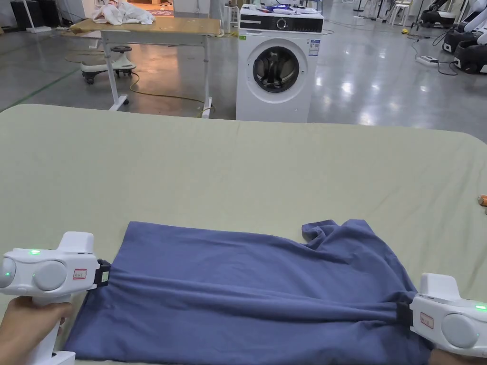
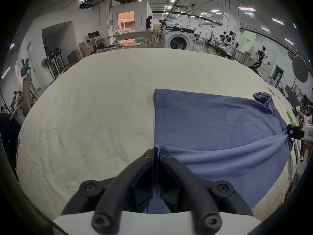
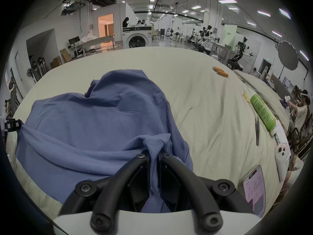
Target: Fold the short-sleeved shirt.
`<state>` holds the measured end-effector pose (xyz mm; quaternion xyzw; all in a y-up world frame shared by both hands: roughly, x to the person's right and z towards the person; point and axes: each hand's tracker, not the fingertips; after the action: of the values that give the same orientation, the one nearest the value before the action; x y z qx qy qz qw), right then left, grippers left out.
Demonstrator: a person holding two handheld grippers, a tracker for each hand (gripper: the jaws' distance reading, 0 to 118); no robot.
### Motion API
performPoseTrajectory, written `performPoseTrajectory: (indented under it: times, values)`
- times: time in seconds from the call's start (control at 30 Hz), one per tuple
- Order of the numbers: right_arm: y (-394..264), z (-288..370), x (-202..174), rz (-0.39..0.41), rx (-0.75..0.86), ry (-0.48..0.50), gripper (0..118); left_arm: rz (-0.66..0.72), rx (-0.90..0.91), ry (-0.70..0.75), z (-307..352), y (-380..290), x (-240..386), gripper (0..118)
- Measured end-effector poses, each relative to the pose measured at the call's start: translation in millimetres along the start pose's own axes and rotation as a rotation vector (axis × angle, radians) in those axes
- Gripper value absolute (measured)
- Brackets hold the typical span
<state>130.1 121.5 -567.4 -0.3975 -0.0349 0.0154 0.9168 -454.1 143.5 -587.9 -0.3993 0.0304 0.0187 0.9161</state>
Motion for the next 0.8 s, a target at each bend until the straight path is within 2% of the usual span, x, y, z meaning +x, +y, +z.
performPoseTrajectory:
  times: [0.03,0.07,0.1,0.13,0.17,0.2,0.33,0.4,0.43,0.47,0.5,0.57,0.8]
  values:
    - [0,2,-1,0.0,0.013,0.0,10,0.0,-0.002,0.0,0,-1,0,3]
    - [1,6,-2,0.003,0.023,-0.005,16,0.003,-0.005,-0.001,-1,-2,0,10]
    - [2,12,-4,0.008,0.05,-0.021,27,0.007,0.001,-0.001,3,-4,0,18]
    - [2,20,-6,0.011,0.097,-0.039,38,0.007,0.008,0.0,7,-5,1,29]
    - [2,26,-7,0.014,0.131,-0.033,44,0.004,0.019,0.0,11,-7,3,46]
    - [3,34,-10,0.009,0.167,-0.016,45,0.0,0.038,-0.001,15,-9,4,51]
    - [3,60,-29,0.012,0.306,0.007,45,0.004,0.151,-0.028,39,-16,16,48]
    - [1,71,-42,0.022,0.362,0.024,31,0.001,0.217,-0.034,54,-21,24,25]
    - [0,77,-50,0.029,0.392,0.025,16,0.003,0.252,-0.037,62,-25,30,14]
    - [-1,82,-56,0.036,0.415,0.024,7,-0.003,0.276,-0.024,63,-28,31,3]
    - [-2,87,-63,0.045,0.445,0.026,6,-0.004,0.315,-0.016,70,-32,35,0]
    - [-6,96,-76,0.062,0.489,0.028,2,0.003,0.374,-0.013,87,-39,42,0]
    - [-24,124,-101,0.027,0.591,0.03,0,0.045,0.48,0.005,136,-61,52,0]
